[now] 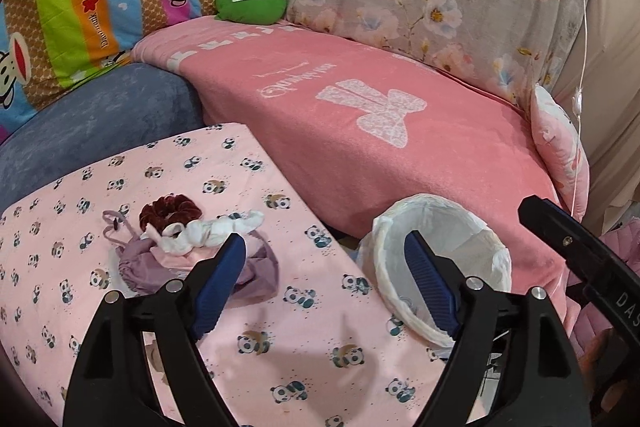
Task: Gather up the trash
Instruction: 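Move both tools back to the pile and grasp the tan stocking with the left tool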
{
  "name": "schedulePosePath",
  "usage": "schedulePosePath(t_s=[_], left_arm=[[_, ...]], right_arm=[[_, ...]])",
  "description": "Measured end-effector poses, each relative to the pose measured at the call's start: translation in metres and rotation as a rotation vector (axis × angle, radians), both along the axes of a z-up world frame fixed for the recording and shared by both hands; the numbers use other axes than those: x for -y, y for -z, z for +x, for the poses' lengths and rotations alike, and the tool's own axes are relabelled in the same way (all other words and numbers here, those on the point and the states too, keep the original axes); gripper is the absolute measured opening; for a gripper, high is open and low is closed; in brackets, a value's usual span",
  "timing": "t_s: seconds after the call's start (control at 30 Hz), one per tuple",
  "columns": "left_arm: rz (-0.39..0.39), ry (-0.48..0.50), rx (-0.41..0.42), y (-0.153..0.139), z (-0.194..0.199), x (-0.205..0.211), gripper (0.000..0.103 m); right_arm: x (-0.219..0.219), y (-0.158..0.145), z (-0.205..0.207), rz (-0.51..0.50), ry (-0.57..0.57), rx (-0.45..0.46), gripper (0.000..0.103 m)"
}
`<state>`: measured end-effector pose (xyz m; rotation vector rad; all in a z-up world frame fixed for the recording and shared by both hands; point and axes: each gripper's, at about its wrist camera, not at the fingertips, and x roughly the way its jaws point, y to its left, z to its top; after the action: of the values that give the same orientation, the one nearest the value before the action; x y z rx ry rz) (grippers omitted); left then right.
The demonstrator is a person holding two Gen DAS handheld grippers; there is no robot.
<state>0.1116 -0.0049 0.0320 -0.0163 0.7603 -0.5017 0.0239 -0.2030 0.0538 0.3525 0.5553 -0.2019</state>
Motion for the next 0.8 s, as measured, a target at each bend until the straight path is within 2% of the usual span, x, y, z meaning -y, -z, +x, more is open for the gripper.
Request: schedulePosePath(t_s=[0.4,0.7,0.8], left_arm=[[0.052,-0.12,-0.131,0.063,0.012,-0.074,0.078],[0.06,-0.136,-0.24,0.106,0.021,-0.095,0.077],[0.048,-0.132,-0.27,0.115,0.023,-0.099,0.073]], right_arm=[[-0.057,0.029,0.028,0.018,-0.095,-0.076,0.039],[-0.096,0.059,0.05,0.038,-0.146,-0.146,0.039],[-0.104,0.067,0.055,0.039,-0.156,-0.169,0.039]])
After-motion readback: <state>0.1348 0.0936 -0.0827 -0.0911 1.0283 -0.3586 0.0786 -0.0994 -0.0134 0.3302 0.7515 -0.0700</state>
